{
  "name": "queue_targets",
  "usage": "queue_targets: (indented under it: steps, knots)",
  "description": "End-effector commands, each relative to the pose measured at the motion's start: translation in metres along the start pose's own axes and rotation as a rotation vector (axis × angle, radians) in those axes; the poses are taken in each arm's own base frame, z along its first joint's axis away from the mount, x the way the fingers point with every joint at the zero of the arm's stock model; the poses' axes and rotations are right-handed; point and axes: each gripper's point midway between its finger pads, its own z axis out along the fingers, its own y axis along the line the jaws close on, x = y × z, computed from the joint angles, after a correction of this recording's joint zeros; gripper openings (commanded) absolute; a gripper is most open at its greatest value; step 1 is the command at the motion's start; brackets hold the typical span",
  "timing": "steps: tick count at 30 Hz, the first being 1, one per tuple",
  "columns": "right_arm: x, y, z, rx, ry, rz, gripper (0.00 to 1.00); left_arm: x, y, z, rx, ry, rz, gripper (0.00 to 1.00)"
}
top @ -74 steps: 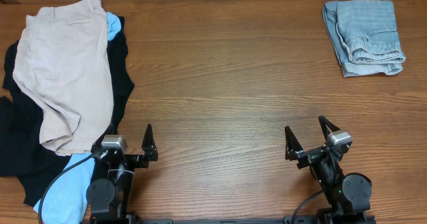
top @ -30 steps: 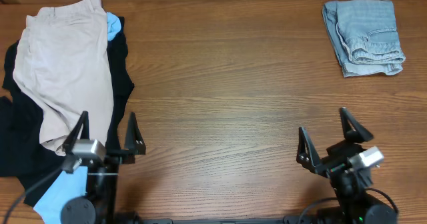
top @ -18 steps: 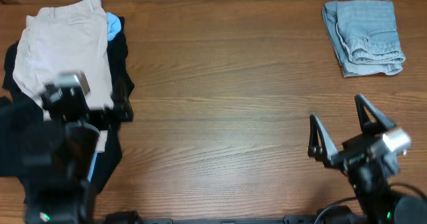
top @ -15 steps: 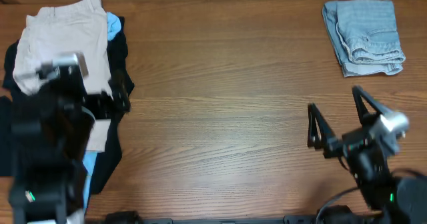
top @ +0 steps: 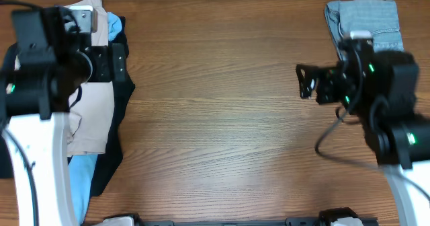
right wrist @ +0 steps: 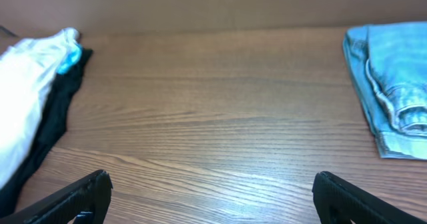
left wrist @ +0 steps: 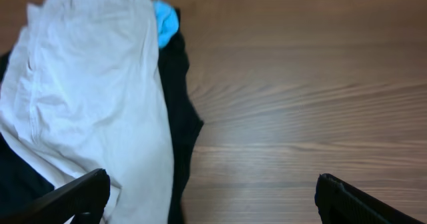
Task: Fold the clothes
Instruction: 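Reach the left gripper to the beige shorts on the pile and grasp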
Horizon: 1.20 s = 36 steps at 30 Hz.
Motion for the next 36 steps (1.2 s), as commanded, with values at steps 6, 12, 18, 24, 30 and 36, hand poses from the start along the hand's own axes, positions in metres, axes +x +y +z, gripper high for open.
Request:
queue_targets:
  steps: [6,12,18,24,30,36]
  knots:
    - [0.033,0.017,0.061,-0.158,0.234,0.056,1.00,0.009,0.028,0.082,-0.094,0.179,0.016,1.00]
    - [0.051,0.034,0.080,-0.289,0.334,0.101,1.00,-0.008,0.109,0.116,-0.214,0.134,-0.124,1.00]
    - [0.056,0.032,0.086,-0.285,0.359,0.109,1.00,0.011,0.217,0.144,-0.302,0.145,-0.313,1.00]
    - [0.057,0.032,0.086,-0.284,0.363,0.110,1.00,0.050,0.276,0.191,-0.329,0.206,-0.337,0.95]
    - [0.059,0.030,0.086,-0.269,0.370,0.112,1.00,0.082,0.292,0.234,-0.308,0.271,-0.344,0.93]
    - [0.059,0.030,0.086,-0.269,0.370,0.111,1.00,0.084,0.304,0.254,-0.327,0.243,-0.337,0.88]
